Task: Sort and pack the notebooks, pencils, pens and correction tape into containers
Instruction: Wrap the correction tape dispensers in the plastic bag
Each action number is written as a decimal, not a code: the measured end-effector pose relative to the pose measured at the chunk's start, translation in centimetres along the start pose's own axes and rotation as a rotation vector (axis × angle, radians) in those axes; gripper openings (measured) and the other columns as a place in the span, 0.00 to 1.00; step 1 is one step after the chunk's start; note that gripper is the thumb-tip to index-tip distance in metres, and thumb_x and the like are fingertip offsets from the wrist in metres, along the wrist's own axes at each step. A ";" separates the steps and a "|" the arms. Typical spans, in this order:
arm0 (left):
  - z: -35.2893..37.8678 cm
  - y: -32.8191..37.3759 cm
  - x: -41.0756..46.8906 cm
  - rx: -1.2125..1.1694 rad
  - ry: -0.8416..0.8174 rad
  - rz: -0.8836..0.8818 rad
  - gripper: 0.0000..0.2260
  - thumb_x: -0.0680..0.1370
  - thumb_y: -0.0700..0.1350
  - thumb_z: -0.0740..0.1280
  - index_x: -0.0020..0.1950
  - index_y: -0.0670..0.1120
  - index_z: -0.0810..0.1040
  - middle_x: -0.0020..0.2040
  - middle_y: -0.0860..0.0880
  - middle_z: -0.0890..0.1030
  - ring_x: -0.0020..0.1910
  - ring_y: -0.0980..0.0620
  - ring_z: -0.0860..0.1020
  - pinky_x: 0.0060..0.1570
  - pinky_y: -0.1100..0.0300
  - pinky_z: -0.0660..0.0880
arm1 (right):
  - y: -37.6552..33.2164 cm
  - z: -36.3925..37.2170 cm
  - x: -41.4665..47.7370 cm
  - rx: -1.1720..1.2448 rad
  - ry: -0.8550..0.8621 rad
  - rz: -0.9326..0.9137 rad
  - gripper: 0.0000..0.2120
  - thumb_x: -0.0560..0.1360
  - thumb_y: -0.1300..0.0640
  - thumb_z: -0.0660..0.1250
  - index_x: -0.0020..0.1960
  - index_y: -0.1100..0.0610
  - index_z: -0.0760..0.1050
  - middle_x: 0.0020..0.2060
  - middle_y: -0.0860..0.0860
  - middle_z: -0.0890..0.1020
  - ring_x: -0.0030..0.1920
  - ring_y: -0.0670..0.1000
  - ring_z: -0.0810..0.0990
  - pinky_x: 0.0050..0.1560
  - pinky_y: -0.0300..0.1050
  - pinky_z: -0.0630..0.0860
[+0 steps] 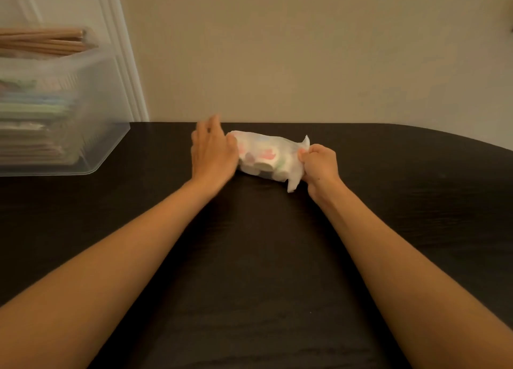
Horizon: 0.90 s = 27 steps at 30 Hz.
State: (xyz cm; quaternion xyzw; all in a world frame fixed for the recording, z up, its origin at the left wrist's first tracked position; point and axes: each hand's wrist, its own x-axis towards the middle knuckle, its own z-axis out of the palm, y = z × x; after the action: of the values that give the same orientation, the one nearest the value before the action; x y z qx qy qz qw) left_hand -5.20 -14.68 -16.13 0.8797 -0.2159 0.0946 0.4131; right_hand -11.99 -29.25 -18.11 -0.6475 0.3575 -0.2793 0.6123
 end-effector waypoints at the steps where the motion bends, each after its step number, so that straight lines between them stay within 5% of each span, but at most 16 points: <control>1: -0.1 -0.1 0.7 -0.067 -0.079 -0.156 0.21 0.81 0.43 0.53 0.73 0.42 0.59 0.71 0.42 0.63 0.69 0.44 0.63 0.64 0.53 0.63 | 0.0 -0.1 0.2 0.056 -0.010 0.026 0.13 0.77 0.64 0.59 0.35 0.56 0.67 0.42 0.56 0.74 0.44 0.54 0.73 0.50 0.55 0.77; 8: 0.0 -0.5 4.4 -0.141 -0.266 -0.371 0.23 0.82 0.52 0.49 0.71 0.40 0.65 0.66 0.41 0.70 0.61 0.43 0.72 0.51 0.57 0.69 | -0.6 0.1 0.5 0.381 -0.132 0.136 0.12 0.78 0.68 0.58 0.37 0.60 0.70 0.41 0.55 0.78 0.40 0.52 0.78 0.43 0.48 0.78; 10: -0.7 -0.1 5.1 -0.206 -0.348 -0.449 0.25 0.81 0.57 0.47 0.71 0.42 0.65 0.64 0.42 0.72 0.55 0.43 0.76 0.42 0.57 0.75 | -1.1 0.5 0.4 0.450 -0.156 0.157 0.11 0.78 0.68 0.57 0.39 0.61 0.72 0.42 0.55 0.78 0.42 0.52 0.79 0.48 0.50 0.78; 13: -2.2 0.2 6.1 -0.302 -0.418 -0.512 0.26 0.81 0.60 0.47 0.68 0.45 0.67 0.55 0.43 0.77 0.45 0.47 0.78 0.30 0.61 0.72 | -2.5 1.5 0.4 0.503 -0.174 0.189 0.10 0.78 0.68 0.57 0.42 0.61 0.74 0.43 0.55 0.79 0.43 0.53 0.80 0.49 0.51 0.78; 17: -5.3 0.5 8.1 -0.437 -0.433 -0.492 0.24 0.81 0.59 0.50 0.64 0.44 0.71 0.47 0.45 0.79 0.37 0.52 0.77 0.30 0.62 0.72 | -6.4 3.3 0.4 0.456 -0.217 0.179 0.10 0.78 0.68 0.56 0.42 0.62 0.73 0.42 0.56 0.79 0.40 0.53 0.79 0.39 0.49 0.79; 22: -10.3 1.5 10.4 -0.618 -0.324 -0.584 0.17 0.81 0.53 0.56 0.61 0.43 0.74 0.49 0.47 0.79 0.42 0.52 0.78 0.35 0.62 0.74 | -12.8 6.0 -0.1 0.367 -0.271 0.270 0.09 0.79 0.67 0.56 0.44 0.62 0.72 0.43 0.57 0.78 0.42 0.54 0.79 0.57 0.57 0.75; 27: -17.3 2.6 12.6 -0.667 -0.245 -0.661 0.18 0.80 0.50 0.57 0.66 0.42 0.70 0.58 0.45 0.79 0.49 0.48 0.79 0.42 0.57 0.77 | -20.0 9.3 -2.3 0.354 -0.372 0.450 0.09 0.79 0.68 0.55 0.46 0.64 0.73 0.46 0.59 0.79 0.46 0.57 0.79 0.54 0.56 0.74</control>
State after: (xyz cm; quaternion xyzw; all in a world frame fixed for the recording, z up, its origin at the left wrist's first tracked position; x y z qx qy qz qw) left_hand 4.99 -6.66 1.09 0.7253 0.0095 -0.2203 0.6521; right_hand -3.55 -21.99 1.05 -0.4759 0.3195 -0.0721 0.8162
